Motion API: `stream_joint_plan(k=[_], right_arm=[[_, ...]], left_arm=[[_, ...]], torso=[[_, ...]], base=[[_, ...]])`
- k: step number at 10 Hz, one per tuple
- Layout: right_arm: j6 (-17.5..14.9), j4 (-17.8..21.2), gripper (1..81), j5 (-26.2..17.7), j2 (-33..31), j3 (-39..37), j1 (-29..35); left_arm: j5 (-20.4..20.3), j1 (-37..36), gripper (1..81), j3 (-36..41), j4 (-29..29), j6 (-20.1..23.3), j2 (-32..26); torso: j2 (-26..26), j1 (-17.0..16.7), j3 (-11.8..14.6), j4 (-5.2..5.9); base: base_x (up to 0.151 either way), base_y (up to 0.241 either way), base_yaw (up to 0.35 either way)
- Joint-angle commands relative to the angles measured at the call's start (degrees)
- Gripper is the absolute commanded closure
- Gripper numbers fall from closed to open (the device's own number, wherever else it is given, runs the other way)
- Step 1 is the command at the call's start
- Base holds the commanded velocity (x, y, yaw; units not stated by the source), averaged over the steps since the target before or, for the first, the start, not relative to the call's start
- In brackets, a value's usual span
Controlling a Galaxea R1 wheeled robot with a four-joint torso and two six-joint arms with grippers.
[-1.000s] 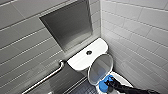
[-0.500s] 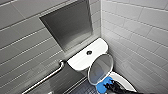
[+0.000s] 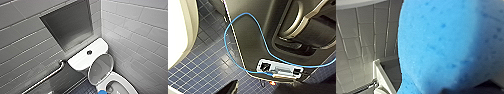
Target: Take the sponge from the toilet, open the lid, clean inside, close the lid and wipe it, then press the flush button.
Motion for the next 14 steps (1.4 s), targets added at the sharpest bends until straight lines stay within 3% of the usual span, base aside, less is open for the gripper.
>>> stream_joint_plan(k=[1,4,8,14], right_arm=[[0.46,-0.59,81.1,1.61,-0.14,-1.63,1.85],[0.63,-0.32,81.1,3.63,-6.47,3.46,0.98],[0.54,-0.76,81.1,12.76,-12.63,6.98,-5.35],[0.19,-0.5,81.1,22.87,-20.37,13.57,-14.94]], left_arm=[[2.82,1.64,1.0,-0.64,0.63,0.18,-1.18],[2.64,1.64,1.0,-0.64,0.45,0.18,-1.26],[2.73,1.55,1.0,-0.64,0.72,0.18,-1.0],[2.73,1.63,1.0,-0.64,0.8,0.18,-0.91]], torso=[[0.0,0.0,0.0,0.0],[0.0,0.0,0.0,0.0],[0.0,0.0,-0.02,0.02],[0.0,0.0,0.0,0.02]], base=[[0.0,0.0,0.0],[0.0,0.0,0.0],[0.0,0.0,0.0],[0.0,0.0,0.0]])
